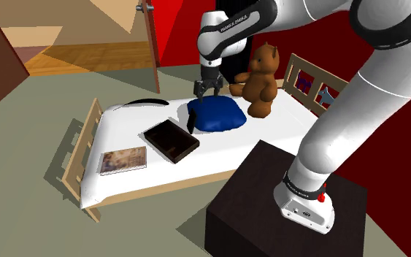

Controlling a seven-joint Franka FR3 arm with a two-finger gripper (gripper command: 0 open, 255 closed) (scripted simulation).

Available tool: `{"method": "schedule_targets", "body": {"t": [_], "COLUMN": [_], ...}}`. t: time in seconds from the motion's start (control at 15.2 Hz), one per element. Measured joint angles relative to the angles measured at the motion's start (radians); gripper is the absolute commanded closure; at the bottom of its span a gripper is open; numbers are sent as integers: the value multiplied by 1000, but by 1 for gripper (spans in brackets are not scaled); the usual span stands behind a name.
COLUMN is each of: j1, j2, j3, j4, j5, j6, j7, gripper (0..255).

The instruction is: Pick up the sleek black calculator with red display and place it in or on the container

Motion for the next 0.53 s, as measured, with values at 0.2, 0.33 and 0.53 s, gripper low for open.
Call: {"method": "schedule_targets", "body": {"t": [0.2,0.33,0.53], "j1": [-10,-16,-26], "j2": [98,180,296], "j3": [-11,-18,-27], "j4": [45,94,171], "j5": [20,36,64], "j6": [63,101,150], "j7": [17,26,39], "gripper": [0,0,0]}}
